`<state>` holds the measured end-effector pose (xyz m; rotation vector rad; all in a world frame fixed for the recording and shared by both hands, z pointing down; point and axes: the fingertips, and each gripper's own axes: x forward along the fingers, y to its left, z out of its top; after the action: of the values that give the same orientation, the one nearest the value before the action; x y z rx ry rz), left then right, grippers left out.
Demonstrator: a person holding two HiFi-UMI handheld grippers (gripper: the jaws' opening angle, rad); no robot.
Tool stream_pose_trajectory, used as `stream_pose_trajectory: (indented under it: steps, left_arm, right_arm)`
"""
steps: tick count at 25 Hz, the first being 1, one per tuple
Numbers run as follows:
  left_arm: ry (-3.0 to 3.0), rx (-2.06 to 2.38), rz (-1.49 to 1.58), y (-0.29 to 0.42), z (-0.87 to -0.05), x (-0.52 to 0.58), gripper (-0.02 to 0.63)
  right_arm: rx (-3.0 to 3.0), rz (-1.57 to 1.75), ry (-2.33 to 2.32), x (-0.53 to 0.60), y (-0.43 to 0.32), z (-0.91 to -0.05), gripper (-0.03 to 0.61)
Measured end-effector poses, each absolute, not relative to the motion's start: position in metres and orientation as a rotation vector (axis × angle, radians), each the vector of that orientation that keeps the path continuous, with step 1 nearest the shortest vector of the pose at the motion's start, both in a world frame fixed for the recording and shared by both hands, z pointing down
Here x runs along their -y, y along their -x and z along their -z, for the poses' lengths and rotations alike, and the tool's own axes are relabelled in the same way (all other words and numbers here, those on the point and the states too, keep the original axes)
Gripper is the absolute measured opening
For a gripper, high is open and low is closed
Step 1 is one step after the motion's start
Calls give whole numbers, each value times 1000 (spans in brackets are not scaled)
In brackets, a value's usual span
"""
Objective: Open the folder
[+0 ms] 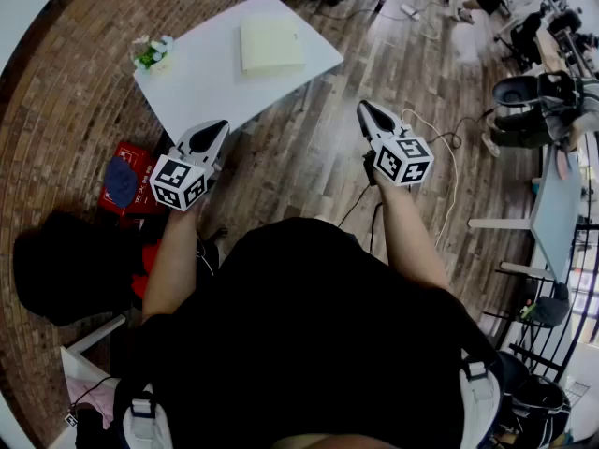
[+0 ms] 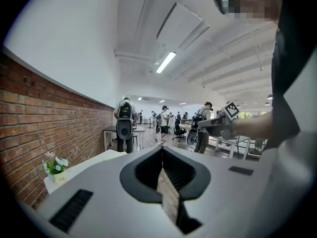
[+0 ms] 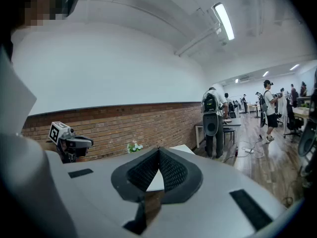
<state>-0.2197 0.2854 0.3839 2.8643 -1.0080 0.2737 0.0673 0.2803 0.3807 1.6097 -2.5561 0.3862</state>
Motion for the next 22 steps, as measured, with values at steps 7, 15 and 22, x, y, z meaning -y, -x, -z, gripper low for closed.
stream_pose_trajectory:
  steps: [7, 15, 22]
  left_arm:
    - [-2870, 988, -300, 223, -387, -294, 14]
    - [-2859, 957, -309, 212, -392, -293, 14]
    - [-2859, 950, -327, 199, -396, -291, 14]
  right_arm:
    - [2559, -385, -1609, -289, -58, -382, 23]
    - [2548, -402, -1589, -298, -58, -383, 23]
    - [2564, -422, -1569, -293, -64, -388, 23]
